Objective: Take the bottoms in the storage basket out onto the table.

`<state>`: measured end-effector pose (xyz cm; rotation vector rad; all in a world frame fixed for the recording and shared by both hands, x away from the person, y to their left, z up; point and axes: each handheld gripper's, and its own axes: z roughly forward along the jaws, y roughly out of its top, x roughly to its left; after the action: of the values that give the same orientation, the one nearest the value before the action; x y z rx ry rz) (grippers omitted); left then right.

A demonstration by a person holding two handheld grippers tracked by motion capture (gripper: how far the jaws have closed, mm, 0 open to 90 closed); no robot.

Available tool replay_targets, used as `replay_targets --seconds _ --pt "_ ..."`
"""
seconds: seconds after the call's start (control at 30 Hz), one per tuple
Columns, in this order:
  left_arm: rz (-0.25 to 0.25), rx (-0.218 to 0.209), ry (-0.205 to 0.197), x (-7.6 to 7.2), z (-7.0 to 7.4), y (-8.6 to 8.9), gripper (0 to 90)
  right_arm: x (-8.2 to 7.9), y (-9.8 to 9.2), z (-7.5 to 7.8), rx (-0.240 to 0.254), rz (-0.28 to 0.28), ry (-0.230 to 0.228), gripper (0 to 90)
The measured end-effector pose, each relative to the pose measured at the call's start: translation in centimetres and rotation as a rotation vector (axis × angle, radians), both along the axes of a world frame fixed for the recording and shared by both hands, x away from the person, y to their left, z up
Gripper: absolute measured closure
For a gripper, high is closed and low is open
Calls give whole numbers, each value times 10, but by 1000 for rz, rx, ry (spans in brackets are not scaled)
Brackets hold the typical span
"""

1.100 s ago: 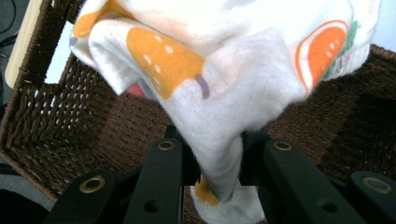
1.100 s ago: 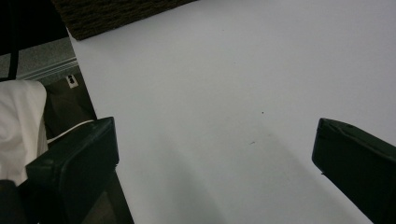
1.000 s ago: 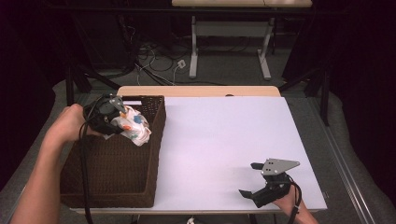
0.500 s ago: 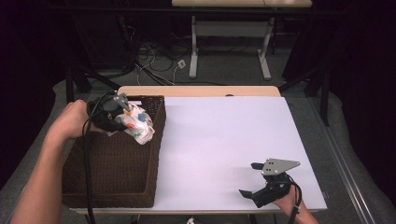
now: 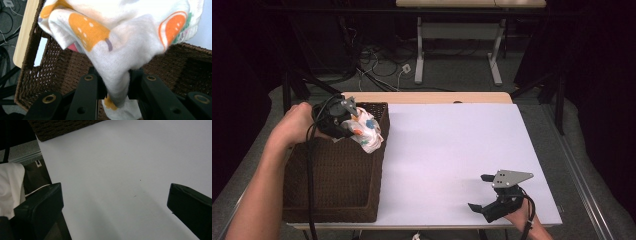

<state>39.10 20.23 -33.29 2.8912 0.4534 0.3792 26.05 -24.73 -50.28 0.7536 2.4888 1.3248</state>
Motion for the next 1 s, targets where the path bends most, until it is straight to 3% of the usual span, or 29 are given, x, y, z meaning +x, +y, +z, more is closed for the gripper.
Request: replay_targets --seconds 1.0 --pt "-92 5 25 4 -7 -45 757 0 0 0 -3 -1 -3 1"
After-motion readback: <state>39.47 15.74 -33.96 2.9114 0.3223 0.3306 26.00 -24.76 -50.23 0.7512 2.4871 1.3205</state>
